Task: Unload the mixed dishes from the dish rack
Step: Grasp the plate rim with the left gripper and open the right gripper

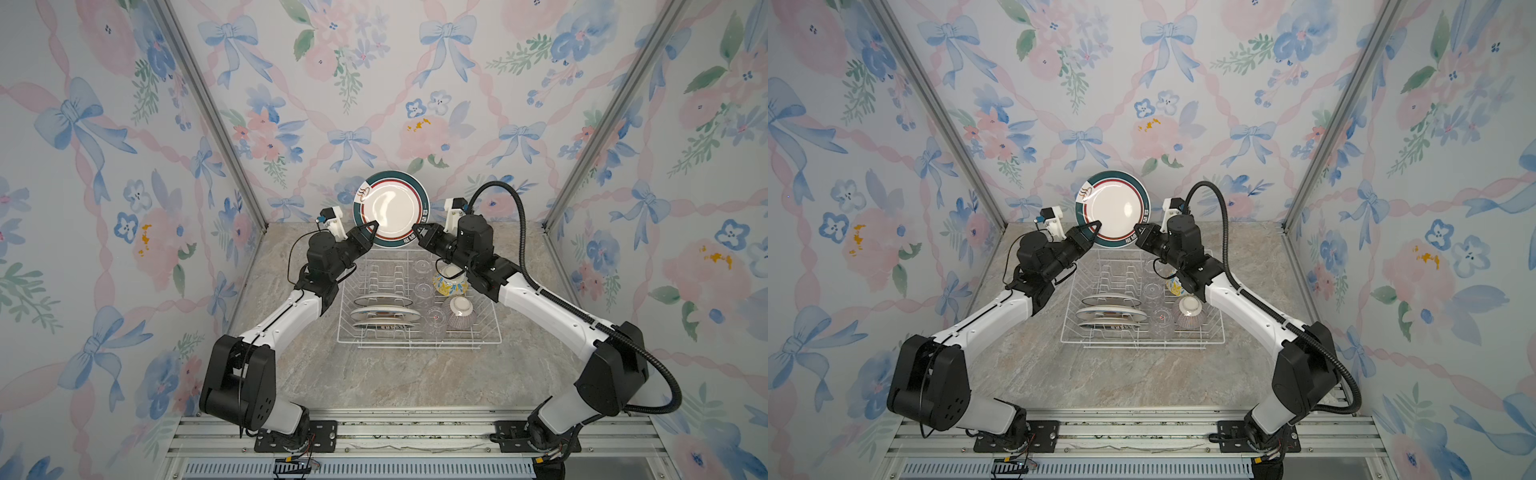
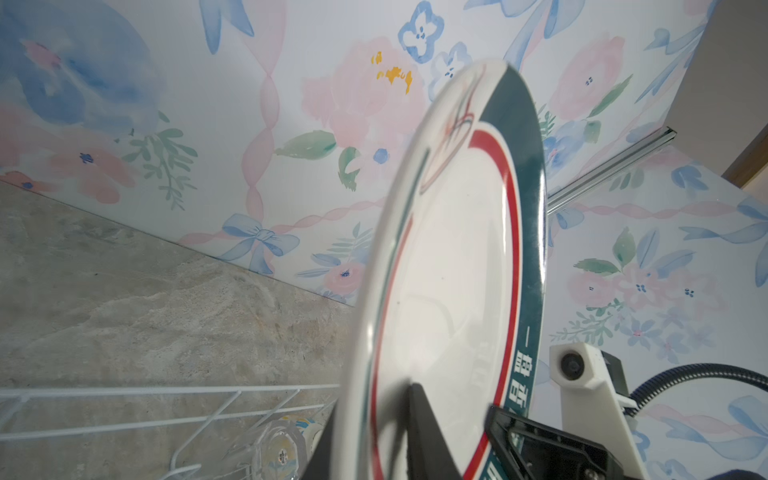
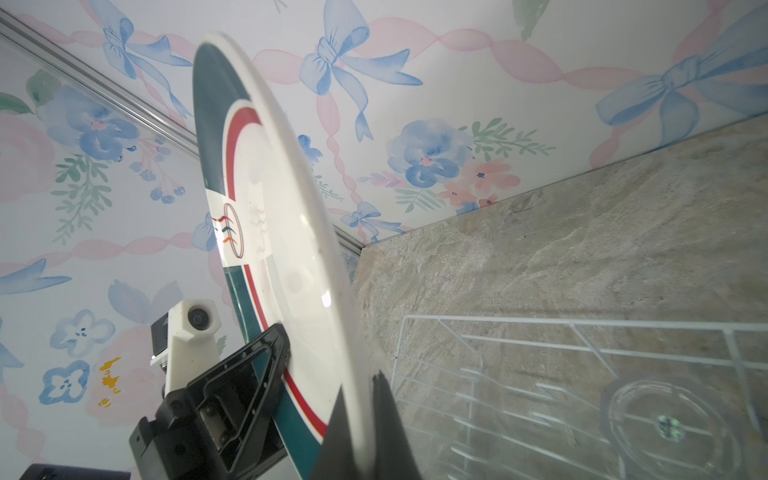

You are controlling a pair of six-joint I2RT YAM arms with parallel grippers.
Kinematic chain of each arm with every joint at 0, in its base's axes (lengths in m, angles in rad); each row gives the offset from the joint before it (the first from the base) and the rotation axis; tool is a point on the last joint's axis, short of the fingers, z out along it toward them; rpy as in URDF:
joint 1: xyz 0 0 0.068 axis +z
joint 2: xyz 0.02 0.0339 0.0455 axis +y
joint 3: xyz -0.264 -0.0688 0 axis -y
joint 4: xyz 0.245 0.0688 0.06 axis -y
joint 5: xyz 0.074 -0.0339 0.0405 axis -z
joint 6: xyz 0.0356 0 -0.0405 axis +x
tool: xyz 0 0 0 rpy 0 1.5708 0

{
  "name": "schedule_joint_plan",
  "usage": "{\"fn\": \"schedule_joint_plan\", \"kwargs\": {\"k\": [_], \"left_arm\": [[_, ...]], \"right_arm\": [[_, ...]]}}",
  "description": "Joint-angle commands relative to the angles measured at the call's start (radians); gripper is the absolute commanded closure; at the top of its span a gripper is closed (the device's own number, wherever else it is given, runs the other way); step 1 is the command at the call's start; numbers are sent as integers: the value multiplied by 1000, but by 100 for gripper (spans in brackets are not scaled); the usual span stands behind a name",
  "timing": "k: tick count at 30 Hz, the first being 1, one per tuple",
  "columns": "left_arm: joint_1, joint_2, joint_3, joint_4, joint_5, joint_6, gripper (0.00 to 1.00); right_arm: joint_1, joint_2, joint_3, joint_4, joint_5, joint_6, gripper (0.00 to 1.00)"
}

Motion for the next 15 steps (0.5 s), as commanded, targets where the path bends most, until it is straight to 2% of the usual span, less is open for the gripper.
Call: {"fn": "schedule_joint_plan", "kwargs": {"k": [1,3,7,9,11,15], "left_arm": [[-13,4,20,-9,7,46,89],[-13,5,21,-8,5,46,100],[-10,9,18,-8,-2,46,100],[-9,9,18,-8,-1,45,100],[-6,9,18,-8,0,50,100],[4,3,15,-8,-2,57,100]], "right_arm": [[25,24,42,50,-60,-55,100],[25,30,48,50,-70,-55,100],[24,35,51,51,-78,-54,98],[24,36,51,54,-82,-59,88],[24,35,50,58,-87,-66,72],[22,33,45,63,-88,-79,56]]}}
